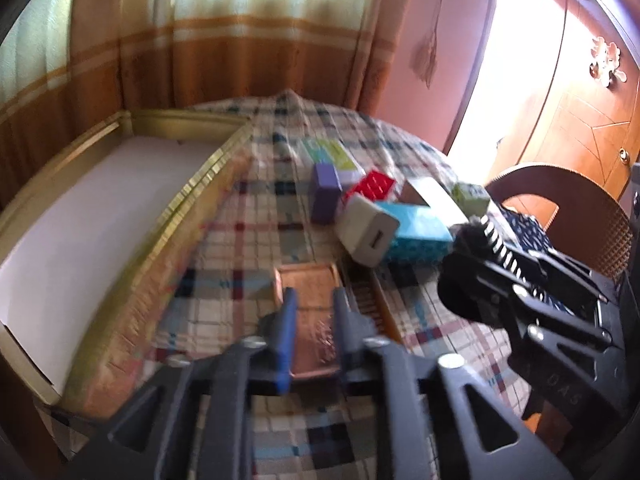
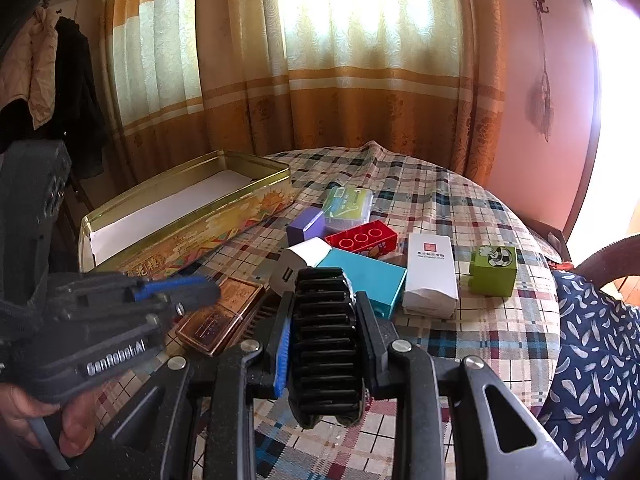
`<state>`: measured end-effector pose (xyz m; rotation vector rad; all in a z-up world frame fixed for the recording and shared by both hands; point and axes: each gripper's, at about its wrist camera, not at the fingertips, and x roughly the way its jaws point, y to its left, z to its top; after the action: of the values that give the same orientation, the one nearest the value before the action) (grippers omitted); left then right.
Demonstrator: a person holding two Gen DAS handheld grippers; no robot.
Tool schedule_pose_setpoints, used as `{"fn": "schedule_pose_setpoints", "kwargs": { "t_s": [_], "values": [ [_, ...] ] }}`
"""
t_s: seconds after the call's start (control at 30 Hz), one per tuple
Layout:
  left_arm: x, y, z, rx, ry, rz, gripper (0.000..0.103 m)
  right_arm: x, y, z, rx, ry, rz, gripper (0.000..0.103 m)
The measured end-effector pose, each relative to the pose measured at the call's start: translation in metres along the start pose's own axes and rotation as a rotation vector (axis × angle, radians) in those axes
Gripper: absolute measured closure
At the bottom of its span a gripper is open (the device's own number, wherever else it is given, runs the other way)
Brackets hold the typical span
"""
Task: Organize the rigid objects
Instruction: 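Close the left tool on the copper string-tied box, then lift the copper box with the left tool over the gold tin while the right tool carries the brush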
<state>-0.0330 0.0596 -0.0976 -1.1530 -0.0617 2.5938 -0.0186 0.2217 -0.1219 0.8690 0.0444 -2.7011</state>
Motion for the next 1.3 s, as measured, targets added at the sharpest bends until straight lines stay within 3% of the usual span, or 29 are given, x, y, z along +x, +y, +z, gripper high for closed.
{"fn": "schedule_pose_setpoints", "kwargs": {
  "t_s": [0.1,0.2,0.33,0.4,0.57,0.67,0.77,0.83,0.93,1.3],
  "values": [
    [0.003,-0.004,-0.003,0.021,0.023,0.012,0.045,0.0,0.0,0.0,0.0,-0.001,0.001,0.073],
    [0.012,-0.004,-0.006,0.02,0.07,0.02,0.04,0.0,-0.001,0.0,0.0,-0.002,0.001,0.073],
    [0.009,0.006,-0.004,-0.013,0.07,0.037,0.04,0.0,-0.001,0.0,0.002,-0.004,0.0,0.073],
    [0.008,0.012,-0.003,-0.026,0.076,0.052,0.034,0.0,-0.001,0.001,0.002,-0.005,0.0,0.073],
    [0.01,0.021,-0.003,-0.056,0.101,0.041,0.035,-0.001,-0.001,0.001,0.0,-0.005,0.001,0.073],
    [0.016,0.014,-0.004,-0.002,0.112,0.095,0.035,-0.001,0.0,0.002,-0.001,-0.005,0.003,0.073],
    [0.018,0.001,-0.006,0.065,0.122,0.088,0.041,0.003,0.002,0.0,-0.002,0.007,0.005,0.073],
    [0.017,-0.005,-0.008,0.102,0.112,0.09,0.057,0.007,0.004,-0.003,0.0,0.022,0.01,0.073],
    [0.016,-0.009,-0.008,0.123,0.103,0.084,0.058,0.008,0.008,-0.005,-0.01,0.023,0.011,0.073],
    [-0.014,-0.013,0.009,0.151,-0.085,0.143,0.058,-0.004,0.005,0.002,0.002,-0.026,0.022,0.073]
  ]
}}
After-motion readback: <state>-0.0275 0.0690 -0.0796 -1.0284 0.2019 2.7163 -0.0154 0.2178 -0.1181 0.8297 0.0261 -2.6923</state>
